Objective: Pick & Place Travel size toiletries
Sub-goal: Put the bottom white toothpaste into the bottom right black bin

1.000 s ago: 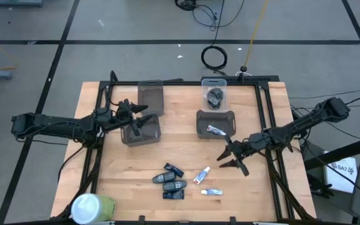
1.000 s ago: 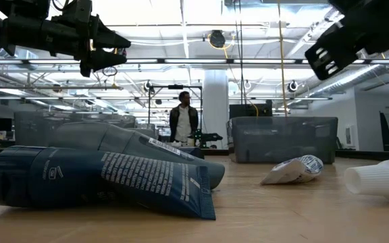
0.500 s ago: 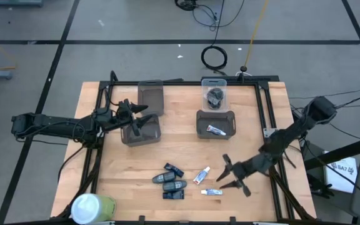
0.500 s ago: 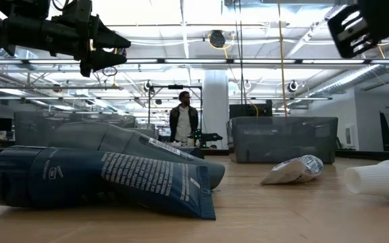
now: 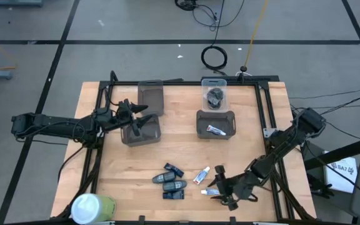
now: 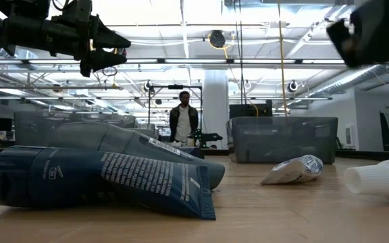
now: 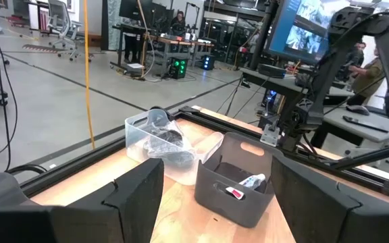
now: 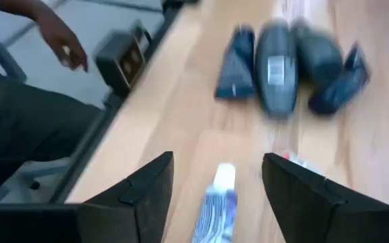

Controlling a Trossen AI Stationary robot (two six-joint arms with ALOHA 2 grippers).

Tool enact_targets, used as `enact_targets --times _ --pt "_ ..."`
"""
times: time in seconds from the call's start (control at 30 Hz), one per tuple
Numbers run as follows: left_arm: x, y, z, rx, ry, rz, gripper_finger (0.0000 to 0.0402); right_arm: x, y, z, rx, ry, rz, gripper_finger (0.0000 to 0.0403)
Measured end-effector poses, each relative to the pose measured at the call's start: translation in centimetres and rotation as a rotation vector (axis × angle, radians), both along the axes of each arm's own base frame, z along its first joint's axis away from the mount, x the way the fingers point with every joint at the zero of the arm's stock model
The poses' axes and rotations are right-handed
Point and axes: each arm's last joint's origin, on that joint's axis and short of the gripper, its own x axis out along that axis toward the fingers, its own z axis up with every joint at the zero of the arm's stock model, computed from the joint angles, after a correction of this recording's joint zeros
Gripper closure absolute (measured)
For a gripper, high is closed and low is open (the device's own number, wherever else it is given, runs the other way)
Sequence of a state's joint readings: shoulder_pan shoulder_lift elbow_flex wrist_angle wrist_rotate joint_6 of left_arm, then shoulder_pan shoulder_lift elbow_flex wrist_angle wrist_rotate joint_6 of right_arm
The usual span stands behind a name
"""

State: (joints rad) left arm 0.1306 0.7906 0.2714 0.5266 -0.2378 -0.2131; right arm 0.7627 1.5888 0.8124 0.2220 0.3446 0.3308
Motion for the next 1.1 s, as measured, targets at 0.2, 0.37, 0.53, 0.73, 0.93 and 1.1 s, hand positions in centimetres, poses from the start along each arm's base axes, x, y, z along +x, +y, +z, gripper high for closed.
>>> enact_targets --times 0.2,0.37,0.53,0.73,0.93,1.1 --pt "0.0 0.0 0.0 0.0 0.0 -0.001 0.0131 0.3 0.2 -3.0 -0.026 0.107 -0.05 0.0182" --pt "0.0 0.0 0.0 0.0 0.0 0.0 0.0131 0.4 0.3 -4.5 -0.025 0.158 -0.075 0.0189" --pt "0.0 0.0 0.0 0.0 0.0 0.0 0.0131 0.2 0.4 -5.6 -0.059 0.196 -0.074 0.019" --pt "0.0 0.0 0.0 0.0 0.0 -0.001 0.0131 -0.1 -0.2 -6.0 -0.16 0.199 -0.14 0.019" --pt "0.0 0.0 0.0 0.0 0.0 -0.001 0.0131 0.0 -0.4 -5.9 -0.262 0.148 -0.132 0.019" --pt "0.0 0.0 0.0 0.0 0.0 0.0 0.0131 0.0 -0.4 -5.9 -0.279 0.141 -0.109 0.019"
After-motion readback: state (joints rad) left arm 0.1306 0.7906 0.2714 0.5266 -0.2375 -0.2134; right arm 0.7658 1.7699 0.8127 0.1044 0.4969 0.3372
